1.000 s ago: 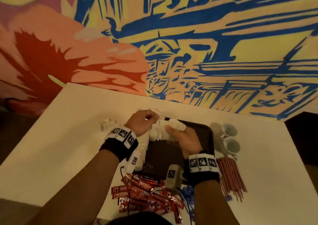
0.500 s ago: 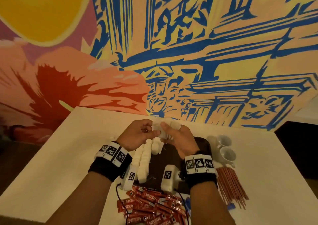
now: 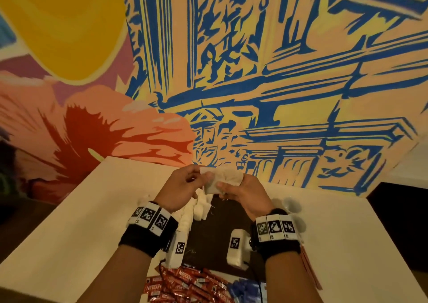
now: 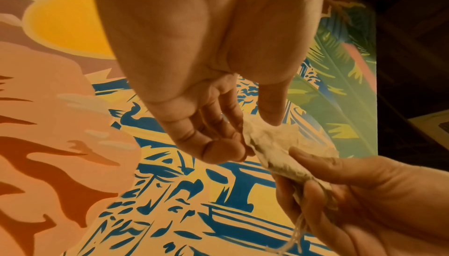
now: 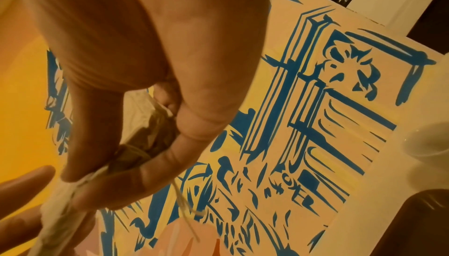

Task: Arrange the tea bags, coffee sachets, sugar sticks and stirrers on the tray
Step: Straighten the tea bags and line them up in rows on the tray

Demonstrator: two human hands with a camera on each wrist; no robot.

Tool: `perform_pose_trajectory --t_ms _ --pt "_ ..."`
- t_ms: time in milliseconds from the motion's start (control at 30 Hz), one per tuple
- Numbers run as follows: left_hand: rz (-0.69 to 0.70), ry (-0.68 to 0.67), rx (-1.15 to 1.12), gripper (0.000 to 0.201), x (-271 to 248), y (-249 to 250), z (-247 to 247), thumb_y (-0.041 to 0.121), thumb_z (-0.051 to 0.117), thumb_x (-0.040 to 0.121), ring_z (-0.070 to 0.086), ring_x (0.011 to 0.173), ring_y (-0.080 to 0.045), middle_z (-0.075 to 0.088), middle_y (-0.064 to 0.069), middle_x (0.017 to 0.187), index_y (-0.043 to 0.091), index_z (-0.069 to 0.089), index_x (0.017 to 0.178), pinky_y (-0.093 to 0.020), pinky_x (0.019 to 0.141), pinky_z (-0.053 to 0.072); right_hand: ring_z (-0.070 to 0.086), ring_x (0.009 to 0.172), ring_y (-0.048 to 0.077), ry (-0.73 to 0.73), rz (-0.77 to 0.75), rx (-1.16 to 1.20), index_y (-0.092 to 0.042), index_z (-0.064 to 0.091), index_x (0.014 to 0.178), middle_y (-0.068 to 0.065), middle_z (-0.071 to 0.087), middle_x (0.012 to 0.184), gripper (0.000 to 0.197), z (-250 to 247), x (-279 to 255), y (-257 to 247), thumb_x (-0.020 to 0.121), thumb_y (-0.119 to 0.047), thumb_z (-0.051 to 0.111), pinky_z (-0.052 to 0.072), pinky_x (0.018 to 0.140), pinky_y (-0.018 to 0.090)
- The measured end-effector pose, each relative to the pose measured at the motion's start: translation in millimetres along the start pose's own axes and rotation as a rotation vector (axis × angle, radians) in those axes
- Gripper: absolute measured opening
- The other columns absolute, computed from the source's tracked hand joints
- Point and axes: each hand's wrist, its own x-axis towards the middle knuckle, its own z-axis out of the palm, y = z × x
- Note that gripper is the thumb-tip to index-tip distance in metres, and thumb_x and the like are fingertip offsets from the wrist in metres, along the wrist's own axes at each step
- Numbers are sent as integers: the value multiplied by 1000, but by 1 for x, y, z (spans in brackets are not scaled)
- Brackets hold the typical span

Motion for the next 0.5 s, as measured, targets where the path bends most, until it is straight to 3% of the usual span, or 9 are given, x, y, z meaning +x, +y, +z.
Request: perform_pose_trajectory --t_ms 100,200,400,500 --pt "2 42 -22 17 -5 6 12 25 71 92 65 76 -15 70 -13 87 20 71 108 -30 58 50 71 83 24 -47 15 -37 -6 73 105 15 77 102 20 -11 -6 -3 85 0 76 59 78 36" --pt "-3 70 0 18 -13 6 21 16 71 92 62 68 -7 68 6 71 14 71 109 -27 56 49 72 87 27 -69 27 -57 -3 72 108 17 76 105 24 -19 -12 -4 84 -1 77 59 83 40" --pt "-43 87 48 11 -26 3 26 16 70 92 64 73 -11 75 -3 88 13 73 103 -26 55 48 71 91 27 -114 75 -31 -12 73 106 17 76 108 19 -27 -17 5 89 -3 74 58 87 40" --pt "-55 106 107 9 -24 2 19 14 68 93 65 72 -8 76 -2 90 13 74 101 -25 55 49 72 92 23 4 117 3 -17 74 97 10 77 103 15 -30 -17 13 93 -4 69 59 90 41"
